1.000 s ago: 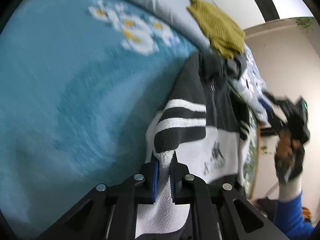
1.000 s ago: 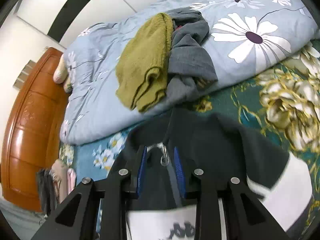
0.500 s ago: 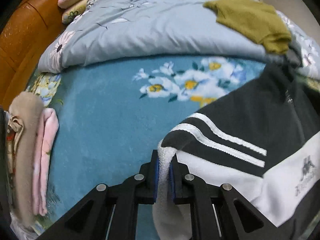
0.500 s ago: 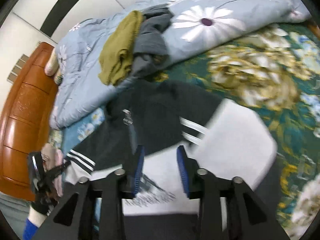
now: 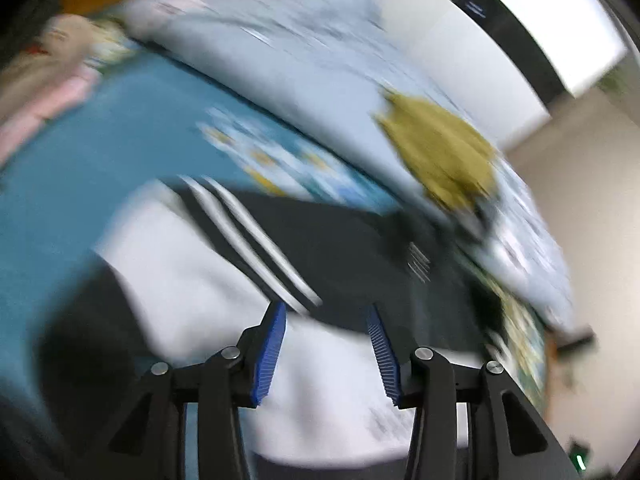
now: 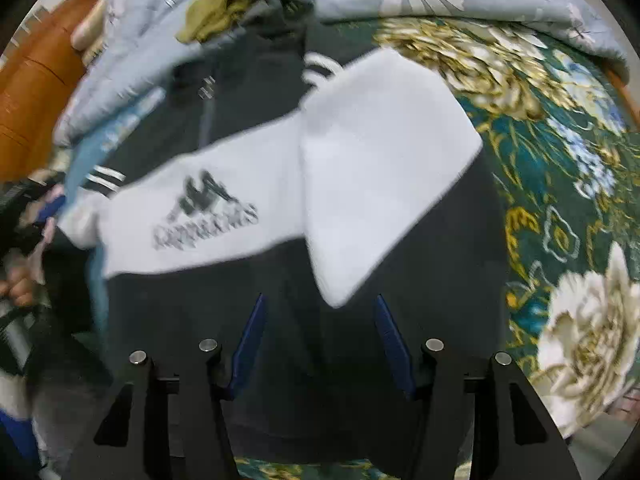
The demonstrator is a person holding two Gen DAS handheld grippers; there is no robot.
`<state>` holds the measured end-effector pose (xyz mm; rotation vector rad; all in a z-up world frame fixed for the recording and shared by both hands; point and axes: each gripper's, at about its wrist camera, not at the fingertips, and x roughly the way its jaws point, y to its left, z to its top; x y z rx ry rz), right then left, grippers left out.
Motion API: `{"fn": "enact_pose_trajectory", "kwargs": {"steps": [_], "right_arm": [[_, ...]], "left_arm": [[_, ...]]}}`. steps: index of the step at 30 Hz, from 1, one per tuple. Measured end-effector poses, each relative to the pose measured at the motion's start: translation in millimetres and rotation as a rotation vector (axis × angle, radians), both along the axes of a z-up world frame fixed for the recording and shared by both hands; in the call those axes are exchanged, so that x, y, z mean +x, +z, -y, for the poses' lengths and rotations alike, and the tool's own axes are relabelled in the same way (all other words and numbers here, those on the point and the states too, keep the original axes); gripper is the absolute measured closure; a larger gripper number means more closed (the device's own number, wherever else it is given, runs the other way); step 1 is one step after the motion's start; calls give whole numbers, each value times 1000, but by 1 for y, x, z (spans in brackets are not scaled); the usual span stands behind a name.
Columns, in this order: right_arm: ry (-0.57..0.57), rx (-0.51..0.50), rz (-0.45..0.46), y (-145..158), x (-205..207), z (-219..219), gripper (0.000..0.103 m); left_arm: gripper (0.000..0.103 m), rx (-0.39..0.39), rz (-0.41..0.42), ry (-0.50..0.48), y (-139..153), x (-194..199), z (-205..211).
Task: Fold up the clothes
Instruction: 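Lower the jacket flat onto the teal blanket with both tools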
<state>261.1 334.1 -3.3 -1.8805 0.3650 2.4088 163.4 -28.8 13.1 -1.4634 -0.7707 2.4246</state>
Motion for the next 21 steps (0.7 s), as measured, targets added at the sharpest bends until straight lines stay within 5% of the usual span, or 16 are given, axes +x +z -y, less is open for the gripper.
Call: {"fn": "enact_pose_trajectory", "kwargs": {"steps": [2,4,5,21], "right_arm": [[-22,37,4,4,0,-8,51],[-74,72,-22,16,-7,-30,88],[-100,90,-35,22,-10,-42,94],[-507,367,-216,111,-66,-218,98]], "left_arm": [[56,-41,-11,-138,-7,15,-24],[56,-90,23,-221,-13,22,-40],[56,-91,43,-247,-14,23,-44],[51,-17,131,-47,-33,25,-10]]}}
